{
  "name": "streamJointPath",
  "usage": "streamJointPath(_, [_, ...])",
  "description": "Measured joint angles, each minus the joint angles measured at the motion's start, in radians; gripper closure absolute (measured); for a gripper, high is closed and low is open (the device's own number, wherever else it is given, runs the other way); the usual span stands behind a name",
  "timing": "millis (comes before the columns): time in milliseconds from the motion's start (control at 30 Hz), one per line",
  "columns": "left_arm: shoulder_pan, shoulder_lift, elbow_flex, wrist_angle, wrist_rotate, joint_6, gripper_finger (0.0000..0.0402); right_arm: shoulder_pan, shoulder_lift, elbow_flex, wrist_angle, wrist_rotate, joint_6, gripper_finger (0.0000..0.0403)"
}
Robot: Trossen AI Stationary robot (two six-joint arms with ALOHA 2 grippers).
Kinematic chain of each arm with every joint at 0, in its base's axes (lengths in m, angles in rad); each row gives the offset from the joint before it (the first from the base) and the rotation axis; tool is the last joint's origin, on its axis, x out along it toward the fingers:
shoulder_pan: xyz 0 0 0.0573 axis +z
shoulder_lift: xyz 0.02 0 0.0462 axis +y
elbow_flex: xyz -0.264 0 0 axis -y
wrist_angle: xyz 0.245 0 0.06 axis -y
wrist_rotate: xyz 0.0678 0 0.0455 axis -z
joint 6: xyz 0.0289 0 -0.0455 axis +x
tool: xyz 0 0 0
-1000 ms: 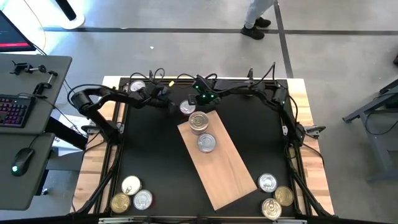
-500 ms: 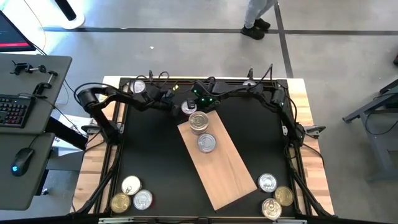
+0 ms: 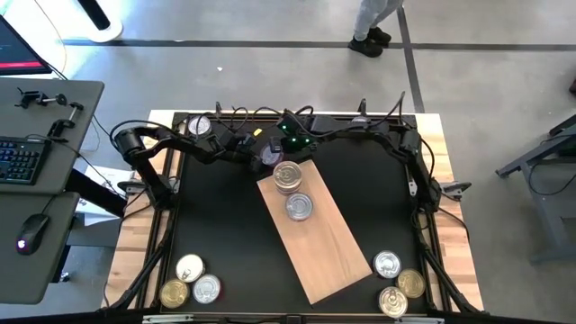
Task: Stack canned seafood by type on shelf
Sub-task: Stack the red tuna can on top of the red tuna can on the shelf
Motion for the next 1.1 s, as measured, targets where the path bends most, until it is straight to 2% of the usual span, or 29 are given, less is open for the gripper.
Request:
streamJointPath(533, [-0.012,0.001,-0.001,0.008,-0.025,0.003,0.0402,0.025,-0.031,0.0,0.005,-0.021,0.019,0.0403])
streamJointPath(700, [-0.042,0.001,0.0,0.015,-0.079,0.003,0.0402,0.028,-0.049,0.005,0.059,-0.026,0.019,0.0403])
streamJointPath(1100, [-0.064,0.002,0.0,0.025,-0.105,-0.006,0.0402,0.043,-0.049,0.005,0.118,-0.083,0.029,0.0403])
